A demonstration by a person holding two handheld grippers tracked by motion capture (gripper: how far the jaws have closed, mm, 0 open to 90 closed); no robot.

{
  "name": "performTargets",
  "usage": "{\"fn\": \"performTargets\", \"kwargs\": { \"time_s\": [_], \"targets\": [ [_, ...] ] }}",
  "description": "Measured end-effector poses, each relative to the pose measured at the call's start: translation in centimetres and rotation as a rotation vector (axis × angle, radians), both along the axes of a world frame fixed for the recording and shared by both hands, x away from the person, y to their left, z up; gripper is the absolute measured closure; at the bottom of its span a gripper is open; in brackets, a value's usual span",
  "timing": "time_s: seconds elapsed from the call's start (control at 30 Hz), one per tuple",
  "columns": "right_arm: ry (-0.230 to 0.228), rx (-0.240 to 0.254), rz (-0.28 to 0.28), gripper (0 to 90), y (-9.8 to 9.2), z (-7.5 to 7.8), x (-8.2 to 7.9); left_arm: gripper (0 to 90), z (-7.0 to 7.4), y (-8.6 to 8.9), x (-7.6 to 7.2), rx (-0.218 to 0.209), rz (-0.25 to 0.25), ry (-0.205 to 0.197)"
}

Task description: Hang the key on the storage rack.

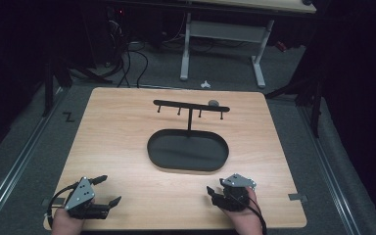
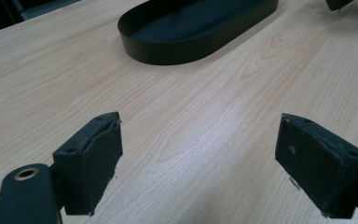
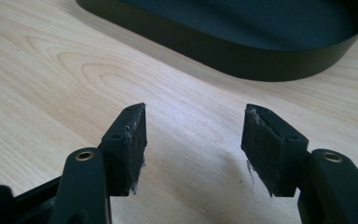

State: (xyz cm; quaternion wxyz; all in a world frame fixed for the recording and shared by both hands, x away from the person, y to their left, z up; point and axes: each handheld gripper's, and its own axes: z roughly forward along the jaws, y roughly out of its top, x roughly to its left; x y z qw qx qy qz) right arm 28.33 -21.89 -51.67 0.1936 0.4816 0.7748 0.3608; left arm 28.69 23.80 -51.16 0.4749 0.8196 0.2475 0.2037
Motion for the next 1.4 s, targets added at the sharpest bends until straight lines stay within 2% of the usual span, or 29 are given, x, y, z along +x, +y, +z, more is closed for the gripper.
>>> {"fn": "performTargets", "kwargs": {
  "time_s": [0.07,0.43,0.67,0.87,0.97,1.03,1.17,1.23,1.37,1.4],
  "targets": [
    [-0.019,0.01,-0.011,40.6,-0.5,0.1,0.0,15.3,0.1,-0.1,0.0,-0.002,0.0,-0.006],
    [-0.038,0.011,-0.035,39.0,-1.3,0.2,-0.4,15.3,-0.1,-0.8,0.2,0.008,-0.021,-0.01],
    [-0.029,0.025,-0.028,40.8,-1.1,0.1,-0.3,15.3,0.0,-0.5,0.2,-0.003,-0.021,-0.005],
    [-0.046,0.028,-0.017,42.1,-1.3,0.3,-0.5,15.3,0.0,-0.8,0.3,0.005,-0.027,-0.007],
    [-0.059,0.03,-0.014,41.9,-1.4,0.4,-0.7,15.3,-0.2,-0.9,0.5,-0.006,-0.029,-0.004],
    [-0.048,0.032,-0.021,42.3,-1.4,0.3,-0.9,15.3,-0.2,-1.0,0.8,-0.014,-0.03,-0.005],
    [-0.052,0.011,-0.012,42.3,-1.5,0.1,-0.8,15.3,-0.2,-1.1,1.1,-0.012,-0.011,-0.029],
    [-0.059,0.007,-0.02,42.3,-1.5,0.4,-0.9,15.3,0.0,-1.2,1.0,-0.03,-0.004,-0.038],
    [-0.038,-0.002,-0.032,42.8,-1.7,0.8,-1.1,15.3,0.3,-1.5,0.4,-0.039,0.006,-0.113],
    [-0.027,-0.007,-0.037,42.8,-1.7,0.9,-1.0,15.2,0.4,-1.5,0.3,-0.054,0.014,-0.133]
  ]
}}
